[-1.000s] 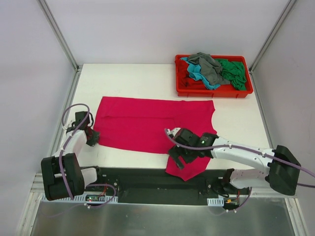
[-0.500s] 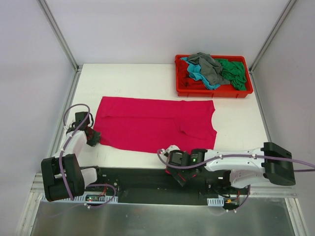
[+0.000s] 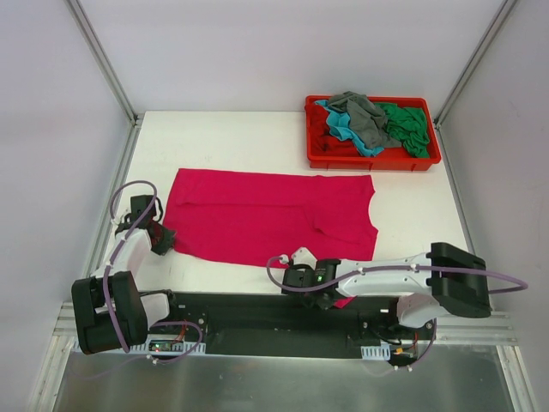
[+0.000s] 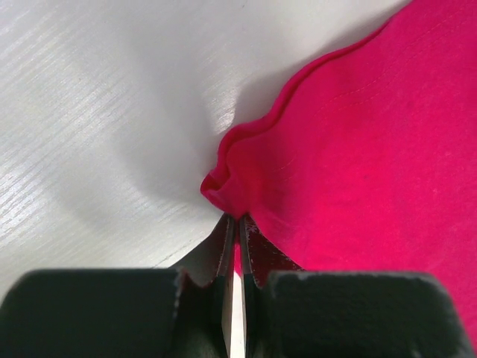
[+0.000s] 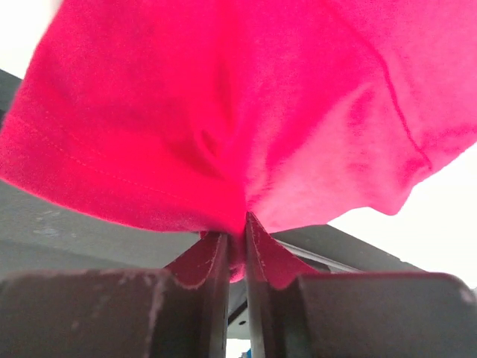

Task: Fold and stack the t-shirts
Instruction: Grap the side of the flattened tshirt closest away from the robot with both arms, then fold the other side of the tshirt into a rectangle

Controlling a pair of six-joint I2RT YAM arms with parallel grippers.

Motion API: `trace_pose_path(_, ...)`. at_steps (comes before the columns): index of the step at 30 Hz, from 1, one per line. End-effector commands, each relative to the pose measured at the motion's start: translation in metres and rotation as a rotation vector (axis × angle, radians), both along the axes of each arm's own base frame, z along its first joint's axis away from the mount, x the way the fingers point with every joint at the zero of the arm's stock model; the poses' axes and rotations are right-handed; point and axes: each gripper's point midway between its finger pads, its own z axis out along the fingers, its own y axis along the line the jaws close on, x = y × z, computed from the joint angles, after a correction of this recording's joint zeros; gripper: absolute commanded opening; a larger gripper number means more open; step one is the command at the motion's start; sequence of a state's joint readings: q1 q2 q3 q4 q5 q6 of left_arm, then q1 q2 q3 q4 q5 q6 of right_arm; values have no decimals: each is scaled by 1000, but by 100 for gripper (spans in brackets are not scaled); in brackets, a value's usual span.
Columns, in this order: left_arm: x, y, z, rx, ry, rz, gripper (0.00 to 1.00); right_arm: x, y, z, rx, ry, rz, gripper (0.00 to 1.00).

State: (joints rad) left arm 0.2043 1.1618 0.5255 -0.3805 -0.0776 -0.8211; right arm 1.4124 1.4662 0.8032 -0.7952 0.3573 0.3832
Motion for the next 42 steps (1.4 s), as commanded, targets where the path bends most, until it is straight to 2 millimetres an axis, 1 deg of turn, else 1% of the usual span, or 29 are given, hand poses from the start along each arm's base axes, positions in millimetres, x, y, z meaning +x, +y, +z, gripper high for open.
trace_pose_path(1, 7, 0, 11, 2, -35, -22, 0, 17, -9, 27, -29, -86, -17, 12)
trace_pose_path(2, 9, -1, 13, -3, -41, -28, 0, 20, -11, 30, -37, -85, -14, 8)
trace_pose_path(4, 13, -1, 16, -8, -49, -32, 0, 30, -15, 37, -57, -107, -21, 7)
trace_pose_path(6, 17, -1, 19, -5, -54, -34, 0, 44, -20, 47, -82, -148, -32, 6)
trace_pose_path(10, 28, 4, 32, 14, -90, -29, 0, 81, -27, 71, -123, -224, -64, 6)
trace_pose_path(16, 44, 7, 41, 10, -103, -27, 0, 135, -38, 108, -202, -391, -133, 6)
trace_pose_path(22, 66, 3, 44, -32, -95, -46, 0, 183, -39, 128, -282, -491, -185, 6)
trace_pose_path(26, 78, 4, 44, -42, -83, -52, 0, 207, -45, 135, -325, -522, -228, 6)
trace_pose_path(29, 86, 6, 44, -43, -80, -52, 0, 222, -46, 134, -308, -535, -267, 6)
trace_pose_path(30, 89, 6, 46, -43, -83, -51, 0, 226, -46, 133, -321, -525, -247, 7)
trace_pose_path(31, 92, 2, 46, -63, -84, -62, 0, 229, -45, 132, -315, -523, -245, 7)
trace_pose_path(35, 104, -3, 48, -93, -91, -88, 0, 243, -43, 128, -301, -512, -253, 7)
trace_pose_path(38, 110, -3, 47, -100, -84, -91, 0, 251, -36, 119, -259, -478, -239, 7)
trace_pose_path(42, 122, -4, 51, -108, -95, -105, 0, 259, -41, 115, -289, -465, -238, 7)
